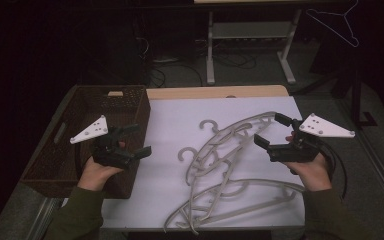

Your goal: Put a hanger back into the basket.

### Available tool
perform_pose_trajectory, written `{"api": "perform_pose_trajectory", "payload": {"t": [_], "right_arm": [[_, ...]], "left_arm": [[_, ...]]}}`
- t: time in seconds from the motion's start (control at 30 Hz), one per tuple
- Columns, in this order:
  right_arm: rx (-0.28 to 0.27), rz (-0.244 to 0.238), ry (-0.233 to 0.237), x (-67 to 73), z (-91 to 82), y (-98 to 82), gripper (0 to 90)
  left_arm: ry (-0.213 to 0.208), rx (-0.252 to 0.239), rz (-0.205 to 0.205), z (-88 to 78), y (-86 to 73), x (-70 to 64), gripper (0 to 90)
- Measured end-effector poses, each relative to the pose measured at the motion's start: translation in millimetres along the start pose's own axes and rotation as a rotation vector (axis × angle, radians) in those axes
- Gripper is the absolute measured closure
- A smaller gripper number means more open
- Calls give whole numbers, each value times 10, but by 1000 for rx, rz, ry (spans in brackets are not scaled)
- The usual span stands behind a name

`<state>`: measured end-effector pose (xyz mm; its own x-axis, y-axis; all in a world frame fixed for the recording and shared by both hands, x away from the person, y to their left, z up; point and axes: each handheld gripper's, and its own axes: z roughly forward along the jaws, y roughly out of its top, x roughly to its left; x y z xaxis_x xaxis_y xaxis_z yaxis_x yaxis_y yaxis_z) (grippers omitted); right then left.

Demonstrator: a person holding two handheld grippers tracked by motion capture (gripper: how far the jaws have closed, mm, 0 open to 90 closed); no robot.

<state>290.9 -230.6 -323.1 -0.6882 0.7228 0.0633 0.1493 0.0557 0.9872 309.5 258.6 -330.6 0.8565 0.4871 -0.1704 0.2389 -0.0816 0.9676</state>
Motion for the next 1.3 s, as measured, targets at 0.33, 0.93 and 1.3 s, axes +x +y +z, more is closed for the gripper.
{"api": "perform_pose_trajectory", "payload": {"t": [0.33,0.93,1.3], "right_arm": [[23,-16,-28,-27,-47,-13,19],[112,-6,-78,-99,-207,-296,19],[123,29,-111,-151,-288,-493,20]], "left_arm": [[14,64,3,119,78,-98,0],[27,154,23,629,214,-206,0],[12,255,24,1186,114,-84,0]]}}
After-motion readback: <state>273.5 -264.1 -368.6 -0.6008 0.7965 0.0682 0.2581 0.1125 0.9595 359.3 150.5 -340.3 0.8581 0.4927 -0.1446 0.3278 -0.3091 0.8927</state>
